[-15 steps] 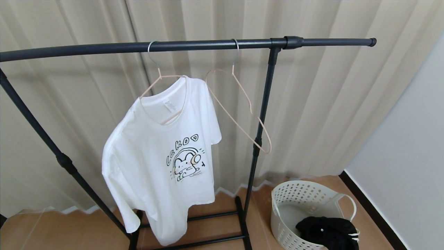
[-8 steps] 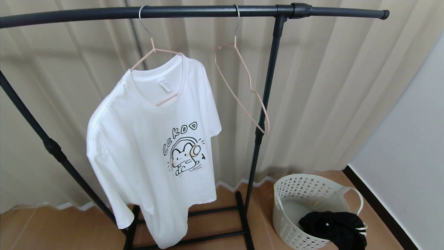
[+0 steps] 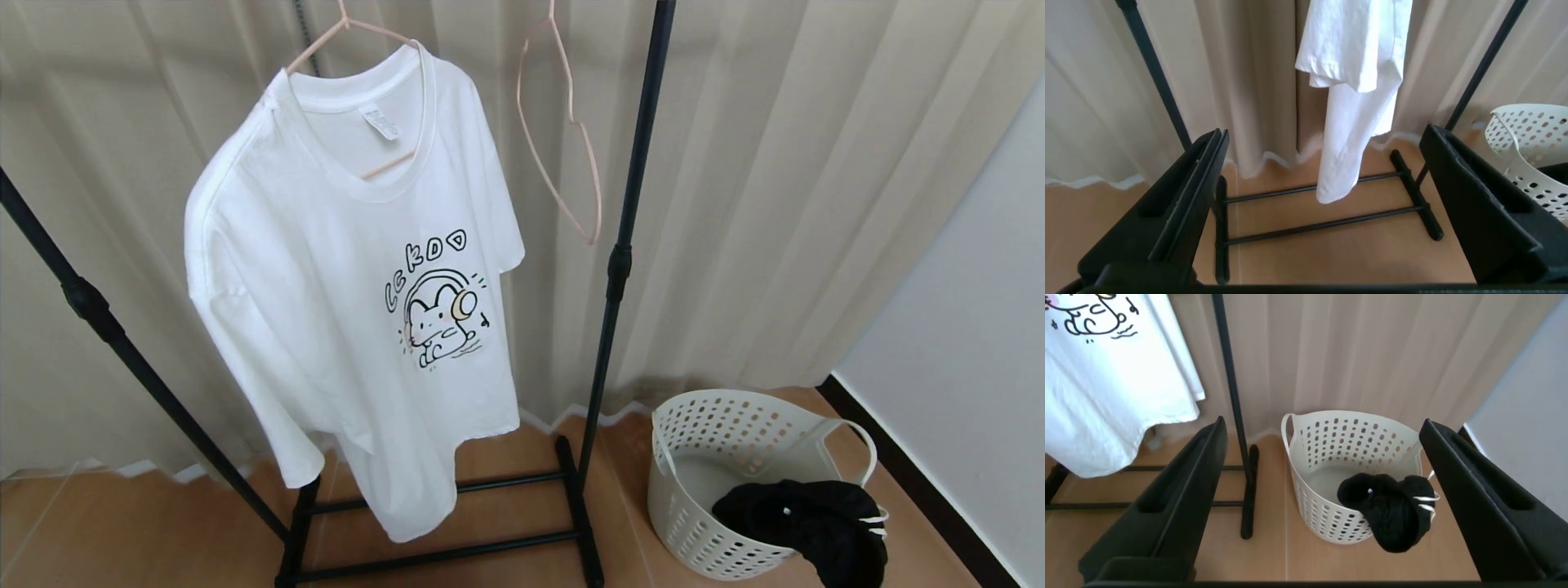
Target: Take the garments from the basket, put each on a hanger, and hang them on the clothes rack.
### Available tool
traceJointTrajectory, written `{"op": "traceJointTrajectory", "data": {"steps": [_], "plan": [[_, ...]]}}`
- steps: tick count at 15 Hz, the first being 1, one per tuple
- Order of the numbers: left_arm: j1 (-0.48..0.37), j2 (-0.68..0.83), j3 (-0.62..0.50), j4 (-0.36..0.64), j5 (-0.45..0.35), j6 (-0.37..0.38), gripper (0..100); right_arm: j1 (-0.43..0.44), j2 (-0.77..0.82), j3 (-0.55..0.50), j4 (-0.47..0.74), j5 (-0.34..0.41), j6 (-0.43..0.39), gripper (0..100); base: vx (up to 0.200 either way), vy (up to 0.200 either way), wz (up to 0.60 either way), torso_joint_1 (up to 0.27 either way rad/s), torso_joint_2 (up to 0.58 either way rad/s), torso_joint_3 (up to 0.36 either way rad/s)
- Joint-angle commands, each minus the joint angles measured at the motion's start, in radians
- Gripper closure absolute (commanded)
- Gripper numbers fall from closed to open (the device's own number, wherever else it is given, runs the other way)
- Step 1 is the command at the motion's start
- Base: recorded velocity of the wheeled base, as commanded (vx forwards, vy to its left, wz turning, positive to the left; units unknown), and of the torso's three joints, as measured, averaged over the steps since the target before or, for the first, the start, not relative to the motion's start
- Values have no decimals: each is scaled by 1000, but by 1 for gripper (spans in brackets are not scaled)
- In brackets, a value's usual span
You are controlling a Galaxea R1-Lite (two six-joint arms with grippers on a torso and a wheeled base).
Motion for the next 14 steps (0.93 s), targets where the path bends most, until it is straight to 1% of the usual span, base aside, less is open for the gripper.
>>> {"op": "traceJointTrajectory", "data": {"steps": [1,4,9,11,13,14], "plan": [[0,1,0,-1,0,0,0,0,0,0,0,-1,0,0,0,0,0,-95,486,369],[0,1,0,-1,0,0,0,0,0,0,0,1,0,0,0,0,0,-77,460,382],[0,1,0,-1,0,0,0,0,0,0,-2,-1,0,0,0,0,0,-27,437,413],[-2,1,0,-1,0,0,0,0,0,0,-2,-1,0,0,0,0,0,-2,207,210],[0,1,0,-1,0,0,0,0,0,0,-2,-1,0,0,0,0,0,-2,61,68],[0,1,0,-1,0,0,0,0,0,0,-2,-1,0,0,0,0,-600,2,22,27]]}}
